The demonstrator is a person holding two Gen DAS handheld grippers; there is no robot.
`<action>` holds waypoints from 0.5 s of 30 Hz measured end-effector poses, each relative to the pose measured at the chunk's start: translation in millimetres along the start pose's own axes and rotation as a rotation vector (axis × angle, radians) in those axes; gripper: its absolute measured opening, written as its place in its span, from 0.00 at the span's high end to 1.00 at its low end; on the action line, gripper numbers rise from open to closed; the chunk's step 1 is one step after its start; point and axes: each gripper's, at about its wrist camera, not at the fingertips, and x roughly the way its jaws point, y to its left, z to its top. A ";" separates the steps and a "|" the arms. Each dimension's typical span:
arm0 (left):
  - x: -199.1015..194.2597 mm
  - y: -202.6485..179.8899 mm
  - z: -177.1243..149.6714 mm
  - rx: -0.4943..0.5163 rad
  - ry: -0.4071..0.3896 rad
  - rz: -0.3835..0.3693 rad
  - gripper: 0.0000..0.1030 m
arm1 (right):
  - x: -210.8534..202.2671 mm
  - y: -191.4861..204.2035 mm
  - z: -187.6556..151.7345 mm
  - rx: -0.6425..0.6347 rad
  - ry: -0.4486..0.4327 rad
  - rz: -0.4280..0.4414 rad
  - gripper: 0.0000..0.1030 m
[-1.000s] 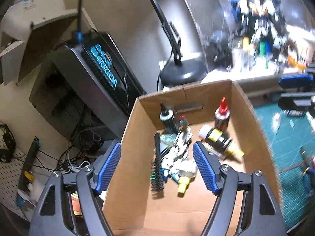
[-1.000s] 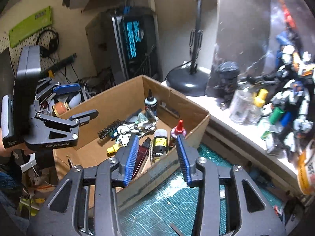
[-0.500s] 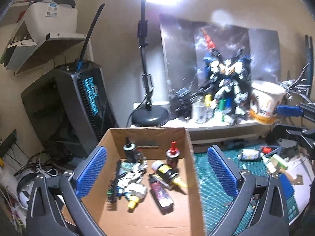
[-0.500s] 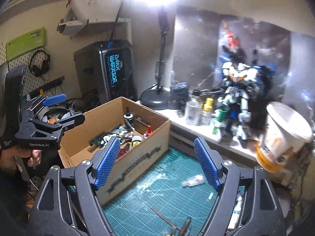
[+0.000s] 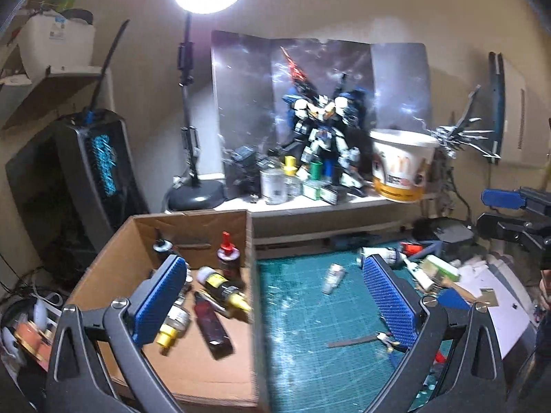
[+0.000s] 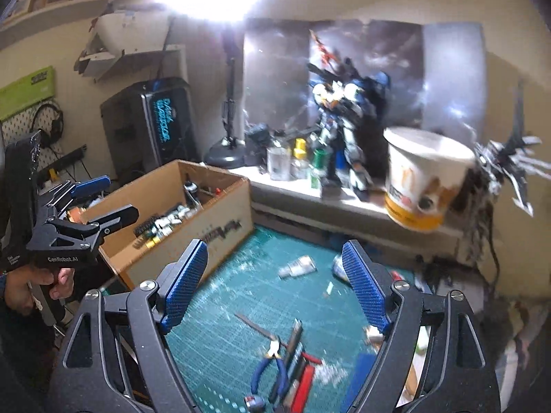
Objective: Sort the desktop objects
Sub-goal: 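Withdraw both open grippers from the box back toward the cutting mat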
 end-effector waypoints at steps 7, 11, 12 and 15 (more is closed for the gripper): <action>15.0 -20.3 -26.9 -0.008 0.029 -0.083 0.00 | -17.3 -26.4 -37.3 0.068 0.028 -0.086 0.23; 28.9 -30.9 -43.7 -0.007 0.044 -0.111 0.00 | -19.4 -36.9 -54.0 0.097 0.051 -0.120 0.24; 33.5 -33.8 -48.2 -0.004 0.052 -0.122 0.00 | -20.0 -39.4 -58.4 0.108 0.053 -0.125 0.25; 44.7 -41.6 -60.3 0.011 0.072 -0.140 0.00 | -19.8 -45.1 -68.1 0.134 0.061 -0.126 0.28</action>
